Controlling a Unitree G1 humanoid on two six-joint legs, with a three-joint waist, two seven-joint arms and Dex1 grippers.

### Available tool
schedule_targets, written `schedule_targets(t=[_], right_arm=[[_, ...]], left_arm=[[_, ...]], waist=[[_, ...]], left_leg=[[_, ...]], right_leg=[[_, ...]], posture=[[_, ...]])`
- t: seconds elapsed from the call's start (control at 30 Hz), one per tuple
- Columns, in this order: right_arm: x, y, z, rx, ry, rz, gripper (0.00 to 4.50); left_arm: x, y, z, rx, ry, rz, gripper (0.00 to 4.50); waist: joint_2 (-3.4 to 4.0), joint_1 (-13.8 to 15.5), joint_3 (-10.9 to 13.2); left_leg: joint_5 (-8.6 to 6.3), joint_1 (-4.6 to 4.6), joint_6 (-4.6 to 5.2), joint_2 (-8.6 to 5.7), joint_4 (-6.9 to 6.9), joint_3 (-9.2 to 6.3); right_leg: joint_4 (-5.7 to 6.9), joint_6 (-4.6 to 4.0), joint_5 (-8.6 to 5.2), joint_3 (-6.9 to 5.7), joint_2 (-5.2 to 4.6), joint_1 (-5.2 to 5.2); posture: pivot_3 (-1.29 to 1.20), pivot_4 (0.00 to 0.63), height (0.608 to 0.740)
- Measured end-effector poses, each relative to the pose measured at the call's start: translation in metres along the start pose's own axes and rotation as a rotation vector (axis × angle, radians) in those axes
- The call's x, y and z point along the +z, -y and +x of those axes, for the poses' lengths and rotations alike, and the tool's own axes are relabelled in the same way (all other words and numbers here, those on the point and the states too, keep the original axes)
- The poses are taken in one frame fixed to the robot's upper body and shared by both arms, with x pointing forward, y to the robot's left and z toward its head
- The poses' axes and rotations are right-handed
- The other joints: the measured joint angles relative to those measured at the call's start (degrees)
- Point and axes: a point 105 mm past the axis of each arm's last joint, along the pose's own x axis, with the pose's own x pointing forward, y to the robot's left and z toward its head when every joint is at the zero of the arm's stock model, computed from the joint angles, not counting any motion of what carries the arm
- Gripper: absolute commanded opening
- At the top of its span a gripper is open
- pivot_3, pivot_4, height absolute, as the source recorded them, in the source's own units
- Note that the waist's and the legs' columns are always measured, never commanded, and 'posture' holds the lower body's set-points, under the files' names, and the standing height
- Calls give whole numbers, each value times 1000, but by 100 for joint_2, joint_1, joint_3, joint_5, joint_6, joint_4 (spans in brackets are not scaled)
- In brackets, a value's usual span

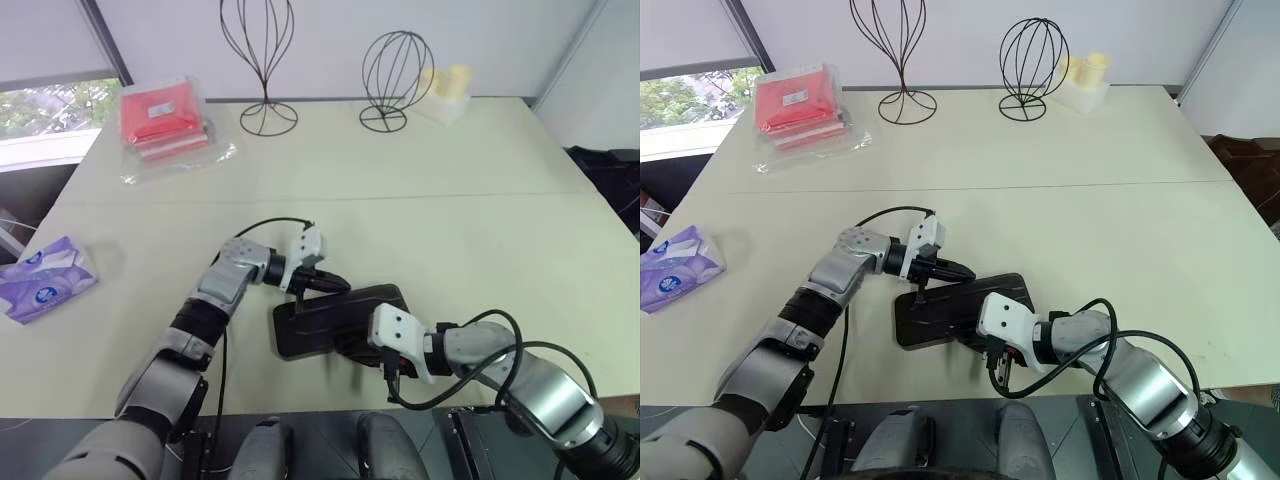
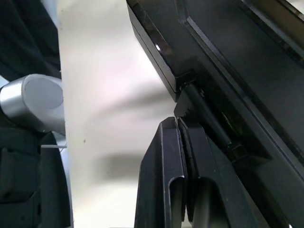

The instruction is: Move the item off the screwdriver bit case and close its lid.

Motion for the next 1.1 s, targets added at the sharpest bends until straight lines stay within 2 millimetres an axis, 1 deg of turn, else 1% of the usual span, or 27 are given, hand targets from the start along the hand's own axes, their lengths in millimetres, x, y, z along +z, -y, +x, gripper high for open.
schedule_targets(t=[0.1, 0.43, 0.7, 0.93, 1.03, 1.1], right_arm=[[-1, -1, 0, 2, -2, 7, 56], [-4, -1, 2, -6, -6, 10, 56], [-7, 1, 10, -24, -10, -43, 56], [-7, 2, 11, -26, -5, -50, 56], [-8, 2, 5, -20, -23, -30, 56], [-5, 6, -10, -25, -42, -28, 56]], left_arm=[[-4, 3, 3, -5, -10, 23, 0], [-3, 4, 7, -9, -35, 107, 0], [-4, 3, 7, -4, -46, 115, 0], [-5, 2, 5, 5, -45, 107, 0], [-4, 3, 6, 3, -34, 88, 0], [-4, 2, 3, 13, -22, 58, 0]], waist=[[0, 1, 0], [2, 11, -2], [0, 0, -6], [-1, -4, -7], [0, 0, -7], [-1, 13, -6]], left_leg=[[0, 0, 0, 0, 0, 0], [0, 11, 1, -1, 0, -1], [0, 23, 1, 0, 2, -1], [0, 37, 1, 1, 2, -4], [0, 32, 1, 0, 2, -8], [-1, 17, 1, -2, 3, -14]], right_leg=[[0, 0, 0, 0, 0, 0], [-2, 0, 0, -1, 0, 16], [-3, 0, 0, -5, 1, 32], [-3, 0, 0, -6, 3, 46], [-4, 0, 0, -5, 2, 43], [-9, 0, 0, -6, 1, 34]], posture=[[0, 150, 740], [0, 150, 740], [0, 150, 740], [0, 150, 740], [0, 150, 740], [0, 150, 740]])
